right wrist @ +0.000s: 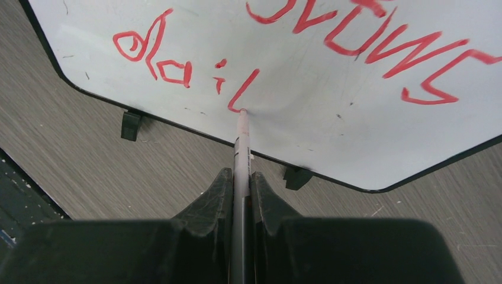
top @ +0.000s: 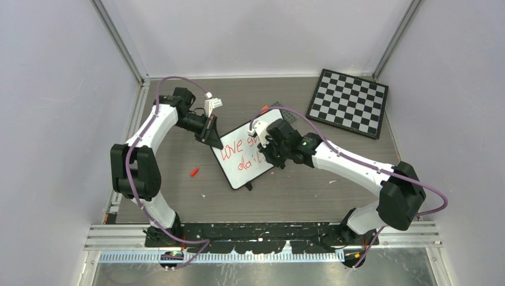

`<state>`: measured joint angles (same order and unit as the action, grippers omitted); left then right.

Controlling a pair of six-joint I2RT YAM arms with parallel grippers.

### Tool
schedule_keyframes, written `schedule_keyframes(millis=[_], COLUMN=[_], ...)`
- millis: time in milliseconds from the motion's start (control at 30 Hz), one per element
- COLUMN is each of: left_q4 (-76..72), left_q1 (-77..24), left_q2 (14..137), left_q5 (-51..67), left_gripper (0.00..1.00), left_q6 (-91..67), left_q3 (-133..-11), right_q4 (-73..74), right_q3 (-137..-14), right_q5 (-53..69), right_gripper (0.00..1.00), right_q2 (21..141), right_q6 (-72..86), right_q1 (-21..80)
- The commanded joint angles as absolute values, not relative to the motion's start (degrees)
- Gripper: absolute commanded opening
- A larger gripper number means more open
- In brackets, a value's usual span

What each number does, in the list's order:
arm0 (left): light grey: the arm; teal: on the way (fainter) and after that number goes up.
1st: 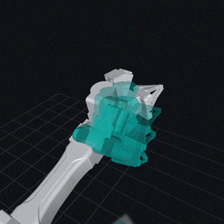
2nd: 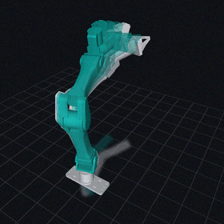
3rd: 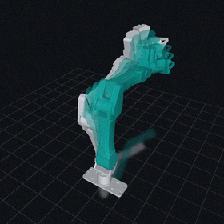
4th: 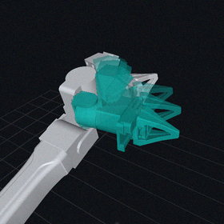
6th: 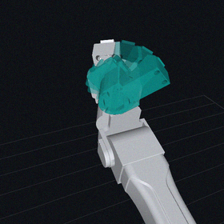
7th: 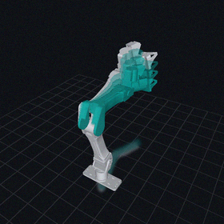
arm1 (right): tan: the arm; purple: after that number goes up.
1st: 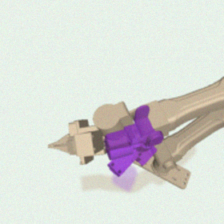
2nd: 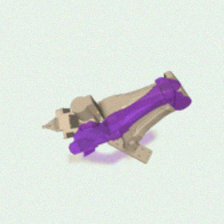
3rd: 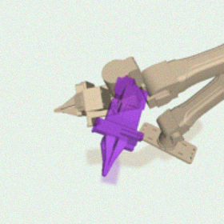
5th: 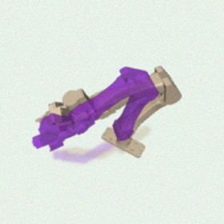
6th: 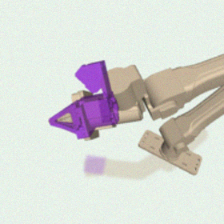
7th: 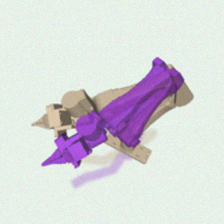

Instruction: Write a sentence on the whiteboard

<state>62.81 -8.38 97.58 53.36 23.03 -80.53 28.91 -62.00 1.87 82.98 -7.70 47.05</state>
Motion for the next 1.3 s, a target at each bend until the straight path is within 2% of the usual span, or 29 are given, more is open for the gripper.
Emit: schedule_keyframes(millis=[0,967,1267], left_q4=[62.34,62.14,62.15], left_q1=[-8.96,-9.0,-8.94], left_q2=[96.76,96.98,97.04], left_q5=[49.59,49.31,49.14], left_gripper=[0.0,0.0,0.0], left_q6=[23.24,23.79,23.83], left_q3=[-79.88,-79.47,-79.46], right_q4=[28.47,26.95,27.27], right_q3=[-66.74,-63.11,-66.06], right_q5=[-1.68,-1.44,-2.58], right_gripper=[0.0,0.0,0.0], right_q2=[80.22,82.95,82.62], right_q6=[-9.53,-9.28,-10.25], right_q1=[46.99,46.49,45.06])
